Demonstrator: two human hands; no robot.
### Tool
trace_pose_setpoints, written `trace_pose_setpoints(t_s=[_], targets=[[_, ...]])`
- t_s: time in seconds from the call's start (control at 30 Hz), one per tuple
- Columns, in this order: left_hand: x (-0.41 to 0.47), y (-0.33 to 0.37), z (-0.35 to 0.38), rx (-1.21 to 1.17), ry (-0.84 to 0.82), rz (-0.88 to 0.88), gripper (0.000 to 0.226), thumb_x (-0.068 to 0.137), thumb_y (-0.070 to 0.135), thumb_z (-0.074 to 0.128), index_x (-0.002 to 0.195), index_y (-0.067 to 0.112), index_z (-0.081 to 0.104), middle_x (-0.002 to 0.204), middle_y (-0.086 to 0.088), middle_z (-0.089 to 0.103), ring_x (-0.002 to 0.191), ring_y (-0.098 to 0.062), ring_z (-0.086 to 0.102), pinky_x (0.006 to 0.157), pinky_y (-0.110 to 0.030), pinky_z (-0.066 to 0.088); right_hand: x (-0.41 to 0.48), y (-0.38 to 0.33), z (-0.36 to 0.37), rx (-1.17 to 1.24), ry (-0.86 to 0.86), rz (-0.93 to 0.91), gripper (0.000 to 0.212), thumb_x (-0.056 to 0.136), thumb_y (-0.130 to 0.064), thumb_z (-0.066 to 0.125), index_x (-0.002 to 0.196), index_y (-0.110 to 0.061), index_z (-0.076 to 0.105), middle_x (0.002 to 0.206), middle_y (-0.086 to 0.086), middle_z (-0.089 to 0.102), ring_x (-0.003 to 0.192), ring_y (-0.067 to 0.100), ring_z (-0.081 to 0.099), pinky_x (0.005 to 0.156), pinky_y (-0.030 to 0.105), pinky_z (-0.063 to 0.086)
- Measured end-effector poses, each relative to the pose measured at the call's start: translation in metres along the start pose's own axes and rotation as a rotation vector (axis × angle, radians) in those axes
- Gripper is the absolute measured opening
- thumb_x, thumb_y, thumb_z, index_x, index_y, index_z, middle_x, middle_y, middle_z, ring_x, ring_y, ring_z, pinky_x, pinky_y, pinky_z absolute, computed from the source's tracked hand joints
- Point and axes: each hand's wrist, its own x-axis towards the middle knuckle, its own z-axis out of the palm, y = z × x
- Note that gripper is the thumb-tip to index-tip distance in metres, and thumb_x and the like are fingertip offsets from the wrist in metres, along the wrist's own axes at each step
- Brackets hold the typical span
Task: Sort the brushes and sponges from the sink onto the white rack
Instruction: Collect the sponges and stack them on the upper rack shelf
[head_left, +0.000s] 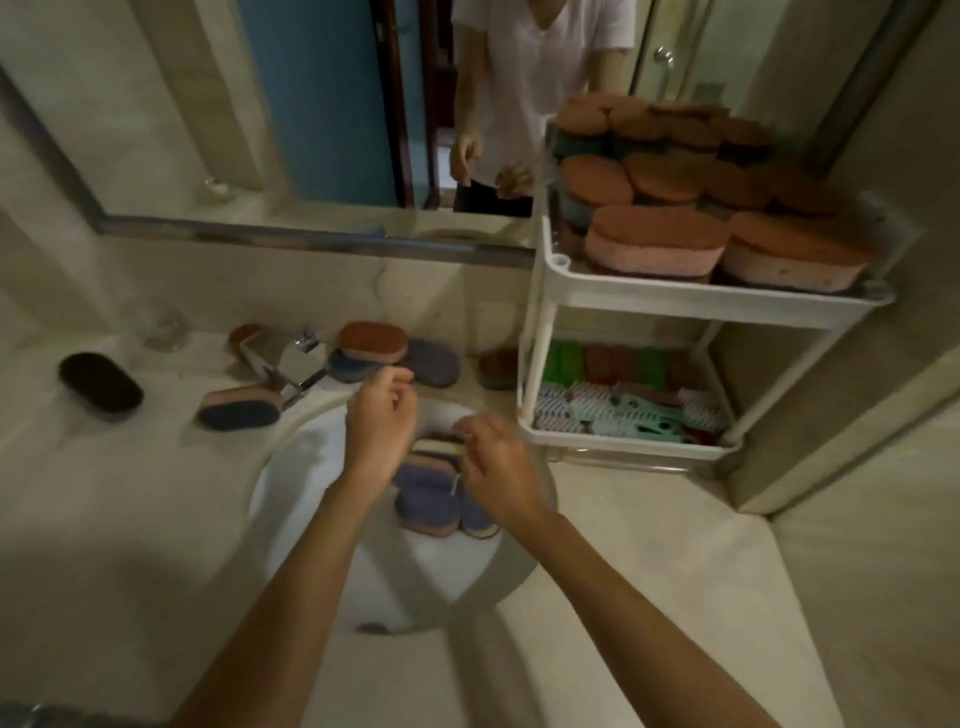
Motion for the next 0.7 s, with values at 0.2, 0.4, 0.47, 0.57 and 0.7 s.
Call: trace_pose_setpoints(t_s=[0.2, 0.4, 0.47, 0.57, 0.7], targets=[[0.011, -0.113, 0.003, 0.231, -0.273, -0.345, 0.029, 0.091, 0.010, 0.045, 0.116, 0.003, 0.059, 0.122, -0.019, 0.061, 0.111, -0.036, 0.056, 0.093, -0.035, 0.044, -0.008, 0.043, 0.091, -0.043, -0.522, 0.383, 0.041, 0.091, -0.018, 0.036, 0.114, 0.010, 0.056, 0.119, 0.025, 0.060, 0.112, 0.035, 0.056, 0.091, 0.036, 0.041], [0.042, -0.182, 0.016, 0.438, -0.509, -0.415, 0.029, 0.093, 0.012, 0.041, 0.110, -0.002, 0.059, 0.125, -0.020, 0.059, 0.113, -0.036, 0.054, 0.093, -0.034, 0.042, 0.004, 0.075, 0.156, -0.301, -0.739, 0.476, 0.069, 0.093, -0.026, 0.052, 0.146, -0.005, 0.014, 0.155, 0.014, 0.017, 0.141, 0.029, 0.026, 0.115, 0.036, 0.023], [0.053, -0.193, 0.023, 0.420, -0.536, -0.437, 0.030, 0.094, 0.013, 0.042, 0.115, 0.000, 0.058, 0.127, -0.019, 0.058, 0.116, -0.036, 0.053, 0.096, -0.034, 0.042, 0.013, 0.083, 0.172, -0.350, -0.736, 0.518, 0.072, 0.090, -0.029, 0.056, 0.146, -0.006, 0.016, 0.154, 0.014, 0.019, 0.139, 0.031, 0.029, 0.113, 0.037, 0.027], [0.068, -0.206, 0.033, 0.392, -0.581, -0.429, 0.032, 0.095, 0.013, 0.043, 0.123, 0.003, 0.056, 0.131, -0.016, 0.056, 0.121, -0.033, 0.052, 0.099, -0.033, 0.040, 0.023, 0.093, 0.188, -0.371, -0.749, 0.576, 0.078, 0.087, -0.030, 0.061, 0.146, -0.007, 0.016, 0.155, 0.014, 0.014, 0.142, 0.032, 0.022, 0.113, 0.043, 0.028], [0.088, -0.222, 0.044, 0.390, -0.620, -0.412, 0.036, 0.093, 0.014, 0.048, 0.128, 0.007, 0.051, 0.136, -0.014, 0.052, 0.124, -0.031, 0.048, 0.102, -0.033, 0.037, 0.032, 0.103, 0.202, -0.482, -0.723, 0.566, 0.083, 0.084, -0.029, 0.065, 0.145, -0.007, 0.014, 0.155, 0.015, 0.014, 0.142, 0.032, 0.020, 0.112, 0.043, 0.028]])
